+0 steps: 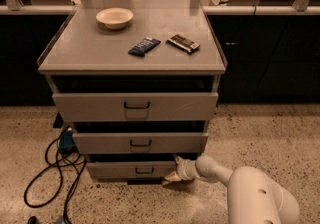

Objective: Open bottom drawer

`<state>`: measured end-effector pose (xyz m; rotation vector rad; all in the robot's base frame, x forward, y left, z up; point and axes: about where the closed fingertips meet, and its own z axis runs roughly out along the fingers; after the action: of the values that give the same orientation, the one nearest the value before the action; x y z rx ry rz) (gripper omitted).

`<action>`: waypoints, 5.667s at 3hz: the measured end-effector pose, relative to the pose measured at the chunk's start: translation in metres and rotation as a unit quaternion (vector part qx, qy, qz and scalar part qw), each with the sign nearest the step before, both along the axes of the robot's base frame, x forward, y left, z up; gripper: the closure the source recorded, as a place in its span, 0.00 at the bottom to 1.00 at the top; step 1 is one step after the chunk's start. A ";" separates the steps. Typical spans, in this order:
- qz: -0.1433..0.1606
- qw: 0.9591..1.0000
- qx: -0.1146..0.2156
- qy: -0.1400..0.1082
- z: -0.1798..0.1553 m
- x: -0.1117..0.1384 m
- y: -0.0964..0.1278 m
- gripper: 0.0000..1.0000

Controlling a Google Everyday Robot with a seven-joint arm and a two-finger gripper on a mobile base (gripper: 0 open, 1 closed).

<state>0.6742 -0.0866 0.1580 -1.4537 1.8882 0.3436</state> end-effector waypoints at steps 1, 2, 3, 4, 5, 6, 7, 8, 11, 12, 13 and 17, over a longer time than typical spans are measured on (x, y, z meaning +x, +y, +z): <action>0.000 1.000 0.000 0.000 0.000 0.000 0.000 0.65; 0.000 1.000 0.000 0.000 0.000 0.000 0.000 0.88; 0.000 1.000 0.000 0.000 0.009 0.000 0.000 1.00; 0.000 1.000 0.000 0.000 0.016 0.000 0.000 1.00; 0.000 1.000 0.000 0.000 0.018 0.000 0.000 1.00; -0.002 1.000 -0.004 -0.004 0.011 -0.019 -0.004 1.00; -0.002 1.000 -0.004 -0.004 0.017 -0.020 -0.005 1.00; -0.006 1.000 -0.005 -0.005 0.014 -0.029 -0.007 1.00; -0.018 1.000 -0.007 -0.007 0.014 -0.059 -0.013 1.00; -0.018 1.000 -0.007 -0.007 0.015 -0.059 -0.013 1.00; -0.026 1.000 -0.009 -0.010 0.011 -0.071 -0.015 1.00; -0.043 0.999 -0.012 -0.014 0.012 -0.094 -0.015 1.00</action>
Offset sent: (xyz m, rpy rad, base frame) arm 0.0000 0.0000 0.0000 0.0000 0.0000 0.0000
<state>0.5798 -0.1017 0.1704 -1.3807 1.9328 0.2593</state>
